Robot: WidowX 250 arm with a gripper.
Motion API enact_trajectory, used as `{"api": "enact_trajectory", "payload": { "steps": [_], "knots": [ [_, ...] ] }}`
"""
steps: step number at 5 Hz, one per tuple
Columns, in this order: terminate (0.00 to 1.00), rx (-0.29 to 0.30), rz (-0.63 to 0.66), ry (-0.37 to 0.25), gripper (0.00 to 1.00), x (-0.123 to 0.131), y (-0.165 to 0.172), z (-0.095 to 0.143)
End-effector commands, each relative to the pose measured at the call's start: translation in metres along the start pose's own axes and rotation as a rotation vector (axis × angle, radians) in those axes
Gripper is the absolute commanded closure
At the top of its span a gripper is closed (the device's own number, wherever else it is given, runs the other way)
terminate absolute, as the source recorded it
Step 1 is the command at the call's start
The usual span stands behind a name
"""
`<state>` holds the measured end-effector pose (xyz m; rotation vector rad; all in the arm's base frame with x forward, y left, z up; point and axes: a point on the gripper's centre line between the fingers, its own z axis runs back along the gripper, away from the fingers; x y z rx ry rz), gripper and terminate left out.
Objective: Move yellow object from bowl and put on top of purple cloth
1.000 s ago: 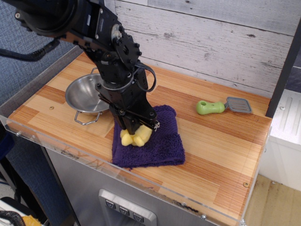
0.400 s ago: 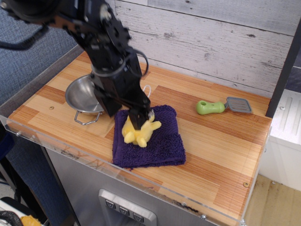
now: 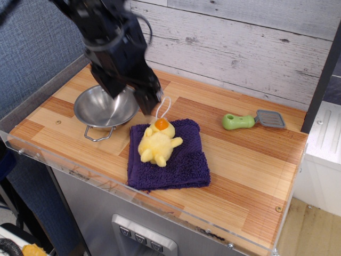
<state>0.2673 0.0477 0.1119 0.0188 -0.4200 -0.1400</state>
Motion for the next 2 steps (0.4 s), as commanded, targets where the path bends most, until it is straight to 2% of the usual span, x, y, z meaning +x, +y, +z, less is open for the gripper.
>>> {"api": "enact_trajectory", "payload": {
  "steps": [1,2],
  "knots": [
    [0.0,0.044,0.035,-0.114,0.0,0.0018,0.0144,0.0488],
    [1.0,0.049,0.025,-0.134,0.0,0.0029,0.0166,0.0585]
  ]
}}
